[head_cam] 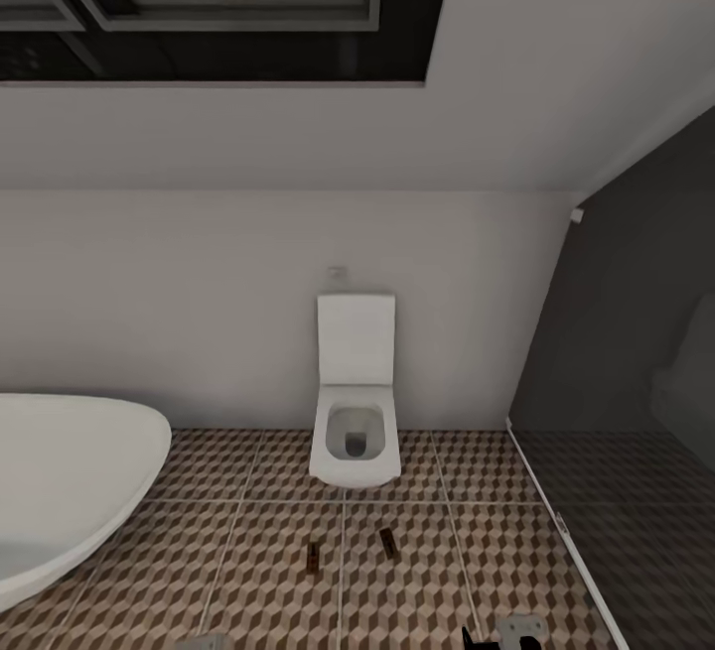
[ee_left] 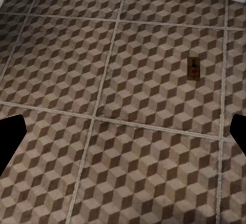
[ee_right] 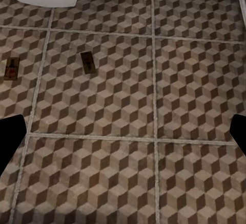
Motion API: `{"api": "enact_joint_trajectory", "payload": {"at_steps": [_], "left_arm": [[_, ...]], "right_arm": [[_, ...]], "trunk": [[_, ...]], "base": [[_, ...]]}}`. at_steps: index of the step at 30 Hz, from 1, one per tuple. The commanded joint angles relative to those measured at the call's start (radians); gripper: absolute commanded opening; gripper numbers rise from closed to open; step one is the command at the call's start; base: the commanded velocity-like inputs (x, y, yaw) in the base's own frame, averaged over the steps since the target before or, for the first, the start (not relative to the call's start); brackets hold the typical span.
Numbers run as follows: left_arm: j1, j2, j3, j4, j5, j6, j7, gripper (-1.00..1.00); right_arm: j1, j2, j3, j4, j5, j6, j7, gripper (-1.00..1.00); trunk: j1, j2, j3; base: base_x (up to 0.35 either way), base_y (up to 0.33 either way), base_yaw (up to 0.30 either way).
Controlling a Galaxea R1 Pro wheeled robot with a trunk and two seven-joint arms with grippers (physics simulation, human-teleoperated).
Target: Take the four mousetraps from the cabinet in the bathroom and place them on the bathroom floor. Make sure all four end up on the same floor surface, and ensure that at least two of them are either under or directly next to the same bathroom sink.
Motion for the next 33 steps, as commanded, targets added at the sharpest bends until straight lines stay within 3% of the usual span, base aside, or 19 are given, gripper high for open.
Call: {"api": "enact_joint_trajectory", "payload": {"at_steps": [1,10,20,33], "left_arm": [[-0.002,0.0,-0.009,0.004,0.006,-0.005,0.002,1.0],[-0.002,-0.004,-0.009,0.004,0.004,-0.007,0.002,1.0],[-0.001,-0.046,-0.01,0.004,0.004,0.007,0.004,1.0],[0.06,-0.049,-0.009,0.004,0.004,0.041,0.008,1.0]], "right_arm": [[-0.001,0.0,0.009,0.0,-0.005,-0.002,-0.004,1.0],[-0.001,0.0,0.009,0.0,-0.005,-0.001,-0.004,1.0],[-0.001,0.007,0.009,-0.001,-0.005,0.008,-0.005,1.0],[-0.001,0.004,0.007,0.0,-0.005,0.194,-0.007,1.0]], "trunk": [[0.001,-0.002,-0.001],[0.001,-0.002,0.01],[0.001,-0.002,0.011],[0.001,-0.002,0.011]], "base": [[0.0,0.0,0.0],[0.0,0.0,0.0],[0.0,0.0,0.0],[0.0,0.0,0.0]]}}
